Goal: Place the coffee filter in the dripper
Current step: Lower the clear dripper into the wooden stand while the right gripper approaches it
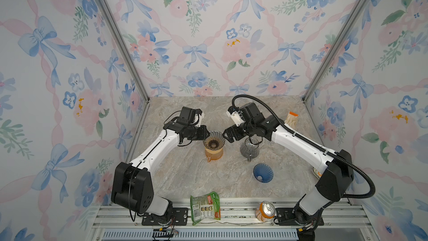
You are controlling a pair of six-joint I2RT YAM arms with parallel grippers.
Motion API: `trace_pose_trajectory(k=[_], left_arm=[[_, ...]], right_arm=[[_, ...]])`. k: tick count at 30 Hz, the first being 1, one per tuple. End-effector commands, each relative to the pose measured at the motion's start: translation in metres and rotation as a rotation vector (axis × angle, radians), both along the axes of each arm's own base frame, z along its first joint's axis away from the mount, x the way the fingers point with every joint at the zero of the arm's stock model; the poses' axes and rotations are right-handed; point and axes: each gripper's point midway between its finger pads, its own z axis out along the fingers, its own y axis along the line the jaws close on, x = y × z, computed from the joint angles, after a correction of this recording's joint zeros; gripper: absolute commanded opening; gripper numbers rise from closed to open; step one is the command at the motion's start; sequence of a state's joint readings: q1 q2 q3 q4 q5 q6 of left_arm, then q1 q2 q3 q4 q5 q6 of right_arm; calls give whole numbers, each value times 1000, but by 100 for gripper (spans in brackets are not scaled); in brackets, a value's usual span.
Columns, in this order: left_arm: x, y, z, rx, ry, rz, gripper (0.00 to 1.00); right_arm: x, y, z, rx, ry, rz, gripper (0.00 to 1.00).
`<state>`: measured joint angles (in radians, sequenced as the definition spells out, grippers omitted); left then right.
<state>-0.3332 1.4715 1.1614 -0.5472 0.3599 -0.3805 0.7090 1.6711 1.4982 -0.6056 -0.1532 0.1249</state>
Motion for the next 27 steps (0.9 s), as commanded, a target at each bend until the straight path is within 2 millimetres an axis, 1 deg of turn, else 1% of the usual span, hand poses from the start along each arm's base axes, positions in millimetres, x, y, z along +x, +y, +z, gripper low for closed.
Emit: trace_pose_trajectory(k=[1, 10, 14, 17, 22, 25, 27], left_arm=[[11, 1, 2, 20, -28, -6, 23], [17, 2, 2, 25, -30, -7, 23], [18, 2, 3, 24, -35, -8, 23], [18, 3, 1, 26, -30, -9, 23], [19, 2, -4, 26, -18, -11, 23], [19, 1, -1, 20, -22, -12, 24], [19, 1, 4, 11, -29, -12, 26]], right_arm=[[-2, 3, -7, -34, 42, -15, 97], [10, 10, -24, -62, 90, -53, 97], [13, 14, -30, -81, 114, -53, 96], [15, 14, -36, -96, 130, -61, 96], [21, 15, -39, -112, 131, -71, 97], [21, 16, -40, -118, 148, -59, 96], [20, 19, -36, -97, 156, -39, 97]])
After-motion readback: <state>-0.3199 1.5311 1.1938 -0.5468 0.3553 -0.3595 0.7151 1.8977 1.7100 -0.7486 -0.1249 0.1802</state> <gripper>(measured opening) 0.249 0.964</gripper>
